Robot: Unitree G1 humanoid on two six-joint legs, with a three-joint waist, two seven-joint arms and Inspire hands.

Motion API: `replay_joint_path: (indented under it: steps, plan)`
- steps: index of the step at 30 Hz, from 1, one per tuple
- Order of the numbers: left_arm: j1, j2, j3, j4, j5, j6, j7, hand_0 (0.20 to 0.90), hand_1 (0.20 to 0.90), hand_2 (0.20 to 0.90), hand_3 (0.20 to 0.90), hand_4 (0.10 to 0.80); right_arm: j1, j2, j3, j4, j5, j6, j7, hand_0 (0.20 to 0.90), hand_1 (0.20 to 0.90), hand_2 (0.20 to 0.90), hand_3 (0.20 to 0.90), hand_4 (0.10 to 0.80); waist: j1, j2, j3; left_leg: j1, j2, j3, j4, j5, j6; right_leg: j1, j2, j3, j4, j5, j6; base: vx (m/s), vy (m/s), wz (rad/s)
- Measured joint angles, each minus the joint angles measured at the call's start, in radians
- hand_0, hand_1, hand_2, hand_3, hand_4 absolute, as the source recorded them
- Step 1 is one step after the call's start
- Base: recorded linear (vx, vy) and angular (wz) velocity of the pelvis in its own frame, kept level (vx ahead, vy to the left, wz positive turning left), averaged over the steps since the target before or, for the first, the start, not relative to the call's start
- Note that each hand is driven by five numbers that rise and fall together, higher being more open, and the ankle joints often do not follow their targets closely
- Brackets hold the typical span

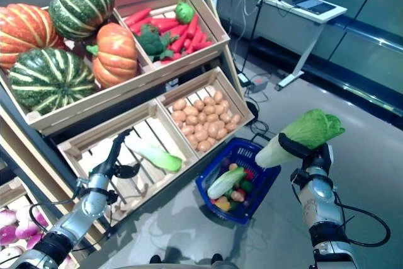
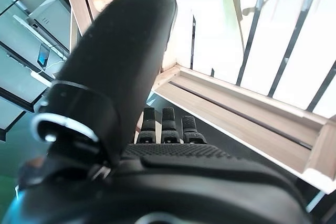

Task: Put vegetables into the basket

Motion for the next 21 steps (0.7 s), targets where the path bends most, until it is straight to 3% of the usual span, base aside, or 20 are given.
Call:
replay_joint_path:
  steps: [2, 4, 6, 9, 10, 11, 12, 13, 14, 15, 17, 21]
  plan:
    - [-0.004, 0.000, 0.000, -0.001, -0.005, 0.000, 0.000, 0.900, 0.900, 0.900, 0.900, 0.800, -0.014, 0.001, 0.007, 0.018, 0.000, 0.000, 0.000, 0.300, 0.300, 0.300, 0.300, 0.400, 0.003, 0.000, 0.016, -0.004, 0.001, 0.000, 0.022, -0.003, -0.003, 0.000, -0.001, 0.003, 0.000, -0.002, -0.002, -0.004, 0.024, -0.03]
    - [-0.033, 0.002, 0.003, -0.001, -0.005, 0.000, 0.000, 0.900, 0.900, 0.900, 0.900, 0.800, -0.028, 0.005, 0.026, 0.021, -0.001, 0.000, 0.001, 0.300, 0.300, 0.300, 0.300, 0.400, 0.028, -0.031, 0.080, -0.083, -0.006, -0.025, 0.197, -0.036, -0.032, -0.001, -0.021, 0.038, 0.006, -0.004, -0.019, 0.025, 0.140, -0.18]
    - [-0.036, -0.006, -0.005, 0.000, -0.004, 0.000, -0.003, 0.900, 0.900, 0.900, 0.900, 0.800, -0.045, 0.013, 0.044, 0.028, -0.001, 0.000, 0.001, 0.300, 0.300, 0.300, 0.300, 0.400, 0.042, -0.029, 0.114, -0.146, -0.002, -0.064, 0.291, -0.066, -0.034, 0.000, -0.022, 0.058, 0.002, 0.009, -0.030, 0.033, 0.186, -0.19]
    - [-0.074, -0.003, -0.044, -0.001, -0.004, -0.022, -0.003, 0.900, 0.900, 0.900, 0.900, 0.800, -0.103, 0.015, 0.055, 0.112, -0.003, 0.001, -0.002, 0.300, 0.300, 0.300, 0.300, 0.400, 0.067, 0.004, 0.142, -0.170, -0.020, -0.123, 0.148, -0.055, -0.041, -0.036, -0.024, 0.073, 0.007, 0.011, -0.029, -0.081, 0.113, -0.20]
    - [-0.085, -0.002, -0.049, -0.001, -0.005, -0.027, -0.003, 0.900, 0.900, 0.900, 0.900, 0.800, -0.118, 0.012, 0.057, 0.120, -0.002, 0.002, -0.002, 0.300, 0.300, 0.300, 0.300, 0.400, 0.070, 0.017, 0.148, -0.184, -0.011, -0.122, 0.145, -0.056, -0.039, -0.050, -0.024, 0.068, 0.016, 0.012, -0.028, -0.124, 0.042, -0.58]
    - [-0.103, 0.007, -0.054, -0.007, -0.005, -0.031, -0.003, 0.900, 0.900, 0.900, 0.900, 0.800, -0.142, 0.007, 0.066, 0.119, -0.003, 0.001, -0.002, 0.300, 0.300, 0.300, 0.300, 0.400, 0.091, 0.048, 0.161, -0.204, 0.004, -0.097, 0.164, -0.006, -0.016, -0.104, -0.030, 0.012, 0.072, 0.005, -0.013, -0.084, 0.019, -0.71]
    - [-0.115, 0.023, -0.061, -0.007, -0.005, -0.030, -0.003, 0.900, 0.900, 0.900, 0.900, 0.800, -0.151, 0.010, 0.081, 0.120, -0.003, 0.000, -0.001, 0.300, 0.300, 0.300, 0.300, 0.400, 0.108, 0.045, 0.169, -0.214, 0.006, -0.064, 0.182, -0.005, 0.009, -0.127, -0.054, -0.031, 0.111, -0.005, -0.006, -0.152, 0.031, -0.90]
    - [-0.134, 0.050, -0.070, -0.007, -0.004, -0.030, -0.002, 0.900, 0.900, 0.900, 0.900, 0.800, -0.169, 0.013, 0.108, 0.142, -0.003, -0.001, 0.006, 0.300, 0.300, 0.300, 0.300, 0.400, 0.123, 0.039, 0.181, -0.222, 0.007, -0.026, 0.203, -0.007, 0.018, -0.152, -0.112, -0.147, 0.176, -0.025, -0.037, -0.194, 0.029, -0.65]
    - [-0.161, 0.077, -0.070, -0.006, -0.005, -0.031, -0.002, 0.900, 0.900, 0.900, 0.900, 0.800, -0.199, 0.022, 0.121, 0.182, -0.003, -0.001, 0.016, 0.300, 0.300, 0.300, 0.300, 0.400, 0.128, 0.028, 0.208, -0.235, 0.000, -0.016, 0.258, -0.036, 0.022, -0.159, -0.149, -0.166, 0.222, -0.037, -0.032, -0.266, 0.036, -0.47]
    - [-0.205, 0.103, -0.072, 0.000, -0.013, -0.030, 0.003, 0.900, 0.900, 0.900, 0.900, 0.800, -0.251, 0.022, 0.142, 0.234, -0.002, -0.001, 0.018, 0.300, 0.300, 0.300, 0.300, 0.400, 0.131, 0.026, 0.240, -0.269, 0.001, -0.019, 0.337, -0.077, 0.022, -0.183, -0.153, -0.151, 0.277, -0.055, -0.006, -0.193, 0.027, -0.17]
    - [-0.291, 0.123, -0.086, 0.010, -0.037, -0.030, 0.014, 0.900, 0.900, 0.900, 0.900, 0.800, -0.321, 0.019, 0.143, 0.289, -0.001, -0.001, 0.018, 0.300, 0.300, 0.300, 0.300, 0.400, 0.129, 0.035, 0.273, -0.336, 0.005, -0.033, 0.423, -0.109, 0.026, -0.228, -0.157, -0.142, 0.332, -0.073, 0.021, -0.146, 0.032, 0.05]
    - [-0.430, 0.129, -0.106, 0.009, -0.067, -0.027, 0.056, 0.900, 0.900, 0.900, 0.900, 0.800, -0.466, 0.016, 0.170, 0.308, -0.001, -0.001, 0.018, 0.300, 0.300, 0.300, 0.300, 0.400, 0.129, 0.049, 0.332, -0.484, 0.019, -0.045, 0.629, -0.186, 0.025, -0.390, -0.182, -0.109, 0.573, -0.170, 0.035, -0.095, 0.024, 0.03]
